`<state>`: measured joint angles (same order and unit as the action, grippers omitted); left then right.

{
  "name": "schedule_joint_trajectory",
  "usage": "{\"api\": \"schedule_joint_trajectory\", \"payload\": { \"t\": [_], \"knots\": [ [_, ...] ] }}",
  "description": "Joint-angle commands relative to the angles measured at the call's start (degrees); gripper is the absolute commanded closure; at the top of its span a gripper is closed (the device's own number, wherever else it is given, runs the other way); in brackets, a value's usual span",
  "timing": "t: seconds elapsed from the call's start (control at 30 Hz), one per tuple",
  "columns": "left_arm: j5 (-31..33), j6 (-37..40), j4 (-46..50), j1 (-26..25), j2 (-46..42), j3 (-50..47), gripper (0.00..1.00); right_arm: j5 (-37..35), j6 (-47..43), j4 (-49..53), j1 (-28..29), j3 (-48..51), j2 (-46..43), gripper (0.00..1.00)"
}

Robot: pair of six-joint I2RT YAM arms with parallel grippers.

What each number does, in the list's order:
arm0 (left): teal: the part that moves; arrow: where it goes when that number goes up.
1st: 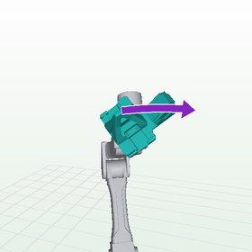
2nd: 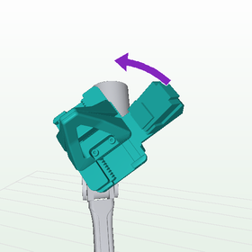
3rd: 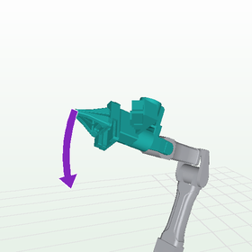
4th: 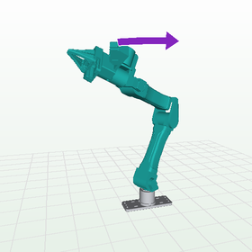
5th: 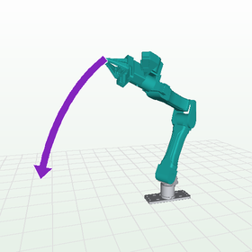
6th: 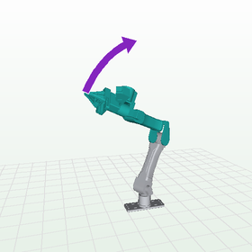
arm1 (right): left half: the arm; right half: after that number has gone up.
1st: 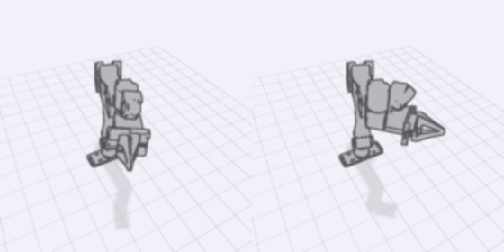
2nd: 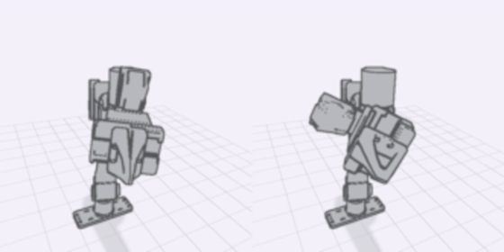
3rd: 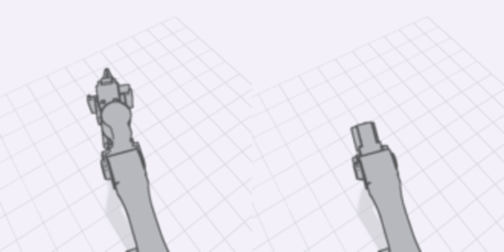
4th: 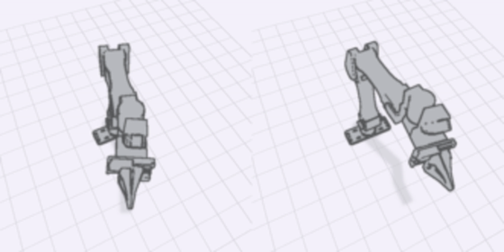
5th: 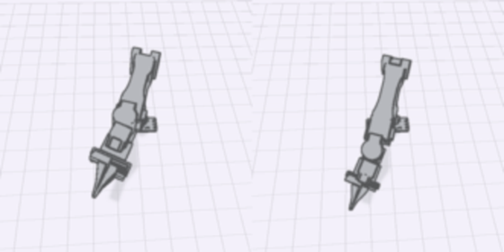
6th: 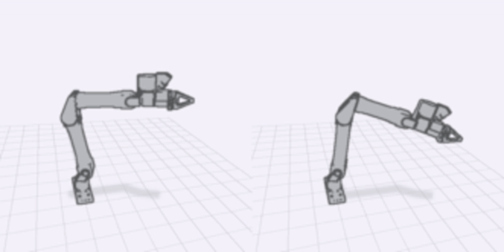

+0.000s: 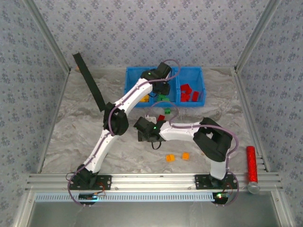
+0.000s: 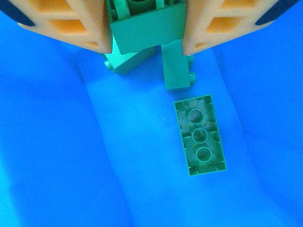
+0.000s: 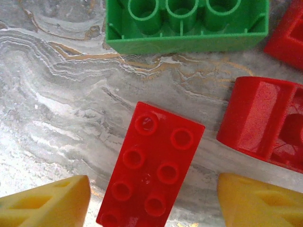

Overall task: Sort the legos into containers by color
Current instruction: Place the lego in the container, then pick up the lego from the center of the table.

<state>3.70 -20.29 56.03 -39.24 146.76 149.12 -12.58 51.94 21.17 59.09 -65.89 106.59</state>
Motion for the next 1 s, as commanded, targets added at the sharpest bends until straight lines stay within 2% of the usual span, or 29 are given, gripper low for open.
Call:
{"api": "schedule_joint_trajectory", "payload": {
  "t": [0.0,0.47,0.67,0.83,0.97],
  "knots": [
    [0.4,0.9,2.9,0.1,1.2,1.6,0.56,-0.3,1.0,1.3,0.3,-1.6,1.2,0.32],
    [0.8,3.2,4.3,0.2,-6.5,2.1,0.47,-2.2,-0.3,3.8,0.3,-1.4,0.9,0.65],
    [1.4,4.9,5.4,0.2,-13.1,2.1,0.45,-4.0,-3.9,7.5,0.0,-0.5,-4.4,0.70],
    [2.4,7.9,7.7,0.3,-17.9,1.4,0.44,-4.4,-6.2,12.3,-0.2,2.0,-12.1,0.72],
    [5.7,11.6,8.7,1.2,-21.5,-2.8,0.42,-3.0,-11.3,17.4,-4.2,3.0,-21.6,0.72]
  ]
}}
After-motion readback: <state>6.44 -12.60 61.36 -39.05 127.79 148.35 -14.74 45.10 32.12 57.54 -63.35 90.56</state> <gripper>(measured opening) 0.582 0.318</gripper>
